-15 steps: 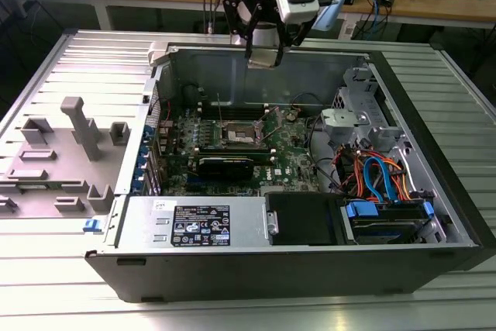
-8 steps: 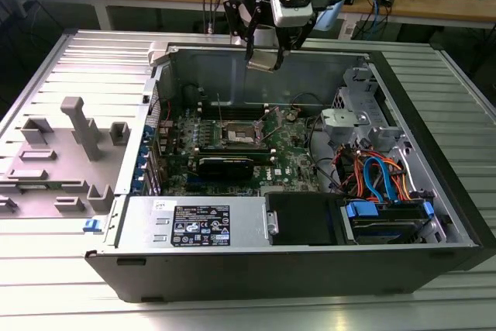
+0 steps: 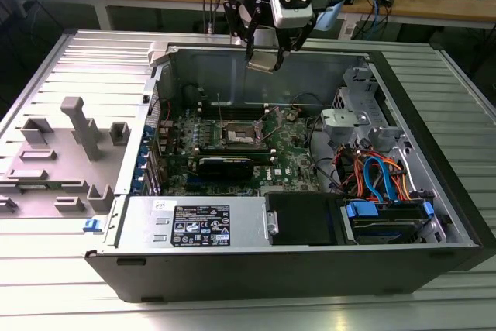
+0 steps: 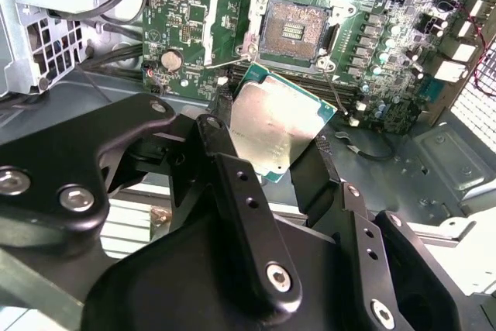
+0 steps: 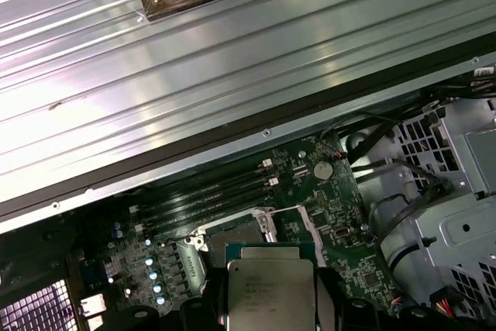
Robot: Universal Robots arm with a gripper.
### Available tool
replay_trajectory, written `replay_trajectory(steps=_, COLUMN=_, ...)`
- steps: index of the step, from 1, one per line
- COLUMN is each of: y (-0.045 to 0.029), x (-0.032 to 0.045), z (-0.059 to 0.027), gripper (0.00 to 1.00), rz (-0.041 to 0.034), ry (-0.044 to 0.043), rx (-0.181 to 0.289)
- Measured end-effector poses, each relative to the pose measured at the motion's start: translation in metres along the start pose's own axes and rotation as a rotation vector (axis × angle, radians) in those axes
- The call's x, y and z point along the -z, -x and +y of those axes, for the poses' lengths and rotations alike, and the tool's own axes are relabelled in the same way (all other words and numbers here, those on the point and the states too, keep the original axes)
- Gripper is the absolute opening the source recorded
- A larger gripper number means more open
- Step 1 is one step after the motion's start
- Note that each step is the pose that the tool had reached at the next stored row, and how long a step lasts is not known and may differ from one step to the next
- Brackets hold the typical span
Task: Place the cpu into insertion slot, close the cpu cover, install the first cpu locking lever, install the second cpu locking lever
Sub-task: 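Place the cpu into insertion slot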
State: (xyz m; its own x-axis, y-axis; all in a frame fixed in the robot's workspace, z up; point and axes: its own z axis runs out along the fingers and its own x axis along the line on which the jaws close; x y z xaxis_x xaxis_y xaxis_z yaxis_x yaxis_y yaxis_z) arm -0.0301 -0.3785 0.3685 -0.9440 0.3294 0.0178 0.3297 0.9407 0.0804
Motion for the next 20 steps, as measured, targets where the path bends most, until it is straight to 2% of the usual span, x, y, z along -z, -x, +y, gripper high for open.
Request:
replay_trajectory(steps=6, y=0.0001, x=-0.0004, z=-0.0002, gripper=0.55, rz=-0.0025, ry=0.0004, rx=-0.031)
replay_trajectory(steps=9, y=0.0001, x=-0.0011, z=-0.0002, gripper=0.55, rz=-0.0061, ry=0.0011, rx=-0.074)
replay_trajectory(steps=14, y=0.0001, x=-0.0028, z=-0.0003, gripper=0.55, rz=-0.0156, ry=0.0029, rx=-0.191)
replay_trajectory(steps=20, y=-0.0028, x=-0.0041, z=-0.0015, gripper=0.55, rz=-0.0167, ry=0.0029, rx=-0.204)
